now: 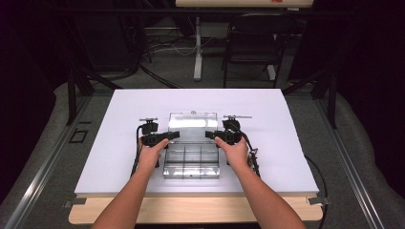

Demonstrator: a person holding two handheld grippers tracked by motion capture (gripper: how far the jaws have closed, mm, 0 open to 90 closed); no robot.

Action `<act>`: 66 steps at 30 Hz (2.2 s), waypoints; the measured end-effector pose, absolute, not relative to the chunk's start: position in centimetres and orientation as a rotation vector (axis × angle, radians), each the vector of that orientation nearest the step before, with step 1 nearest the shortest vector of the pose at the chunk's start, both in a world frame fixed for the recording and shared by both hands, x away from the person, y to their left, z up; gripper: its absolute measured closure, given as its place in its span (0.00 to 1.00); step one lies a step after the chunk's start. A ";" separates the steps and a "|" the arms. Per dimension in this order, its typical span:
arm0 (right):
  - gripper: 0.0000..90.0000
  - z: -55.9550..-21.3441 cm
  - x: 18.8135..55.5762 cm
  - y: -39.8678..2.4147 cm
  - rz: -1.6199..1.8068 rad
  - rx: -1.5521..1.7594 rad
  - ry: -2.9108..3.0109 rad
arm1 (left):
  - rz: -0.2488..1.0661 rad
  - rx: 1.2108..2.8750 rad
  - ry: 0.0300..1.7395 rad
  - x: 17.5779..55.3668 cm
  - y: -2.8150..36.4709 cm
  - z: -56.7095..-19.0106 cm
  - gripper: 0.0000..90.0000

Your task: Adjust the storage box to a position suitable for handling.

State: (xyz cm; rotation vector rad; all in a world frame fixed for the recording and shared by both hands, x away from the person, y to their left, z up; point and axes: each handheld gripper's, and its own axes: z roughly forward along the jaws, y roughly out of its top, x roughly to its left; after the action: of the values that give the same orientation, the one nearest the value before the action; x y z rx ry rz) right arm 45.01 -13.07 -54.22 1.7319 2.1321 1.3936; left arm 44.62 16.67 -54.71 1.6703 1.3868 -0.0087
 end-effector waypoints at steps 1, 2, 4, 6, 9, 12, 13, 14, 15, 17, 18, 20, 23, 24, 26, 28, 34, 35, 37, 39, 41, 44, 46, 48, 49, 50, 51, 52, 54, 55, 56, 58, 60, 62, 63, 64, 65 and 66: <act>0.54 -54.2 45.0 -13.1 1.391 1.740 2.133 | -0.011 1.670 1.390 44.6 16.7 -54.7 0.58; 0.54 -54.2 45.0 -13.1 1.390 1.746 2.132 | -0.013 1.670 1.391 44.6 16.7 -54.7 0.58; 0.54 -54.2 45.0 -13.1 1.388 1.751 2.134 | -0.016 1.671 1.393 44.7 16.7 -54.7 0.58; 0.54 -54.3 45.1 -13.1 1.395 1.763 2.125 | -0.020 1.669 1.395 44.7 16.7 -54.8 0.58; 0.54 -54.4 45.1 -13.0 1.407 1.777 2.117 | -0.031 1.666 1.399 44.8 16.8 -54.9 0.58; 0.53 -54.4 45.2 -13.2 1.394 1.783 2.136 | -0.042 1.663 1.408 44.8 16.8 -54.9 0.57; 0.53 -54.5 45.2 -13.1 1.402 1.791 2.129 | -0.046 1.660 1.408 44.8 16.8 -55.0 0.57; 0.53 -54.5 45.2 -13.1 1.406 1.795 2.128 | -0.049 1.658 1.411 44.8 16.8 -55.0 0.57; 0.53 -54.5 45.2 -13.1 1.405 1.803 2.125 | -0.052 1.655 1.412 44.9 16.8 -55.0 0.57; 0.53 -54.6 45.2 -13.1 1.405 1.810 2.126 | -0.056 1.650 1.415 44.9 16.8 -55.1 0.57; 0.53 -54.5 45.3 -13.2 1.400 1.810 2.132 | -0.059 1.649 1.417 44.9 16.8 -55.1 0.57; 0.53 -54.6 45.3 -13.2 1.404 1.816 2.129 | -0.064 1.646 1.421 44.9 16.8 -55.1 0.57; 0.53 -54.6 45.3 -13.2 1.401 1.823 2.131 | -0.068 1.650 1.422 44.9 16.9 -55.2 0.57; 0.53 -54.6 45.3 -13.2 1.401 1.829 2.127 | -0.076 1.650 1.426 44.9 16.9 -55.2 0.57; 0.53 -54.7 45.4 -13.2 1.406 1.841 2.129 | -0.085 1.636 1.437 45.0 16.8 -55.2 0.57; 0.53 -54.8 45.4 -13.3 1.406 1.853 2.131 | -0.101 1.631 1.446 45.0 16.8 -55.3 0.57; 0.53 -54.9 45.5 -13.4 1.402 1.887 2.138 | -0.113 1.630 1.450 45.1 16.9 -55.4 0.56; 0.53 -54.9 45.6 -13.4 1.402 1.893 2.139 | -0.113 1.626 1.451 45.1 16.9 -55.4 0.56; 0.53 -55.0 45.6 -13.4 1.408 1.903 2.135 | -0.119 1.627 1.456 45.1 16.9 -55.5 0.56; 0.52 -55.0 45.6 -13.4 1.410 1.913 2.132 | -0.122 1.625 1.460 45.1 16.9 -55.5 0.56; 0.52 -55.0 45.6 -13.4 1.403 1.925 2.132 | -0.125 1.628 1.460 45.1 16.9 -55.5 0.56; 0.52 -55.1 45.6 -13.3 1.410 1.949 2.124 | -0.132 1.617 1.465 45.1 16.9 -55.6 0.56; 0.52 -55.2 45.6 -13.3 1.410 1.969 2.114 | -0.136 1.612 1.470 45.1 16.9 -55.7 0.55; 0.51 -55.2 45.6 -13.3 1.405 1.972 2.111 | -0.139 1.612 1.471 45.1 16.9 -55.7 0.55; 0.51 -55.2 45.6 -13.2 1.407 1.968 2.114 | -0.139 1.611 1.471 45.1 16.9 -55.7 0.55; 0.51 -55.2 45.6 -13.2 1.405 1.972 2.114 | -0.140 1.610 1.473 45.1 16.9 -55.7 0.55; 0.51 -55.2 45.6 -13.2 1.406 1.974 2.111 | -0.141 1.609 1.475 45.1 16.9 -55.7 0.55; 0.51 -55.2 45.6 -13.2 1.411 1.980 2.108 | -0.142 1.608 1.476 45.1 16.9 -55.7 0.55; 0.51 -55.2 45.6 -13.2 1.410 1.986 2.107 | -0.143 1.607 1.480 45.1 16.9 -55.7 0.55; 0.51 -55.2 45.7 -13.3 1.406 1.986 2.115 | -0.144 1.607 1.482 45.1 16.9 -55.8 0.55; 0.51 -55.2 45.7 -13.3 1.399 1.989 2.120 | -0.145 1.618 1.484 45.1 16.9 -55.7 0.55; 0.51 -55.3 45.7 -13.3 1.397 1.999 2.119 | -0.145 1.620 1.482 45.1 17.0 -55.8 0.54; 0.50 -55.3 45.7 -13.3 1.393 2.007 2.117 | -0.148 1.620 1.489 45.1 16.9 -55.8 0.54; 0.50 -55.3 45.7 -13.3 1.394 2.015 2.113 | -0.153 1.612 1.496 45.1 16.9 -55.8 0.54; 0.50 -55.3 45.7 -13.3 1.395 2.018 2.113 | -0.153 1.613 1.497 45.1 16.9 -55.8 0.54; 0.50 -55.3 45.7 -13.3 1.389 2.023 2.117 | -0.153 1.616 1.496 45.1 16.9 -55.8 0.54; 0.50 -55.3 45.7 -13.3 1.391 2.024 2.124 | -0.153 1.616 1.496 45.1 16.9 -55.8 0.54; 0.50 -55.4 45.7 -13.3 1.395 2.044 2.112 | -0.156 1.624 1.502 45.1 16.9 -55.8 0.53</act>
State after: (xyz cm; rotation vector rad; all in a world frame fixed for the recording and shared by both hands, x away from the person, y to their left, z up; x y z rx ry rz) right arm 45.72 -13.28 -55.36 2.0436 2.1122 1.3955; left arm 45.12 16.95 -55.77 1.6243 1.5018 -0.1561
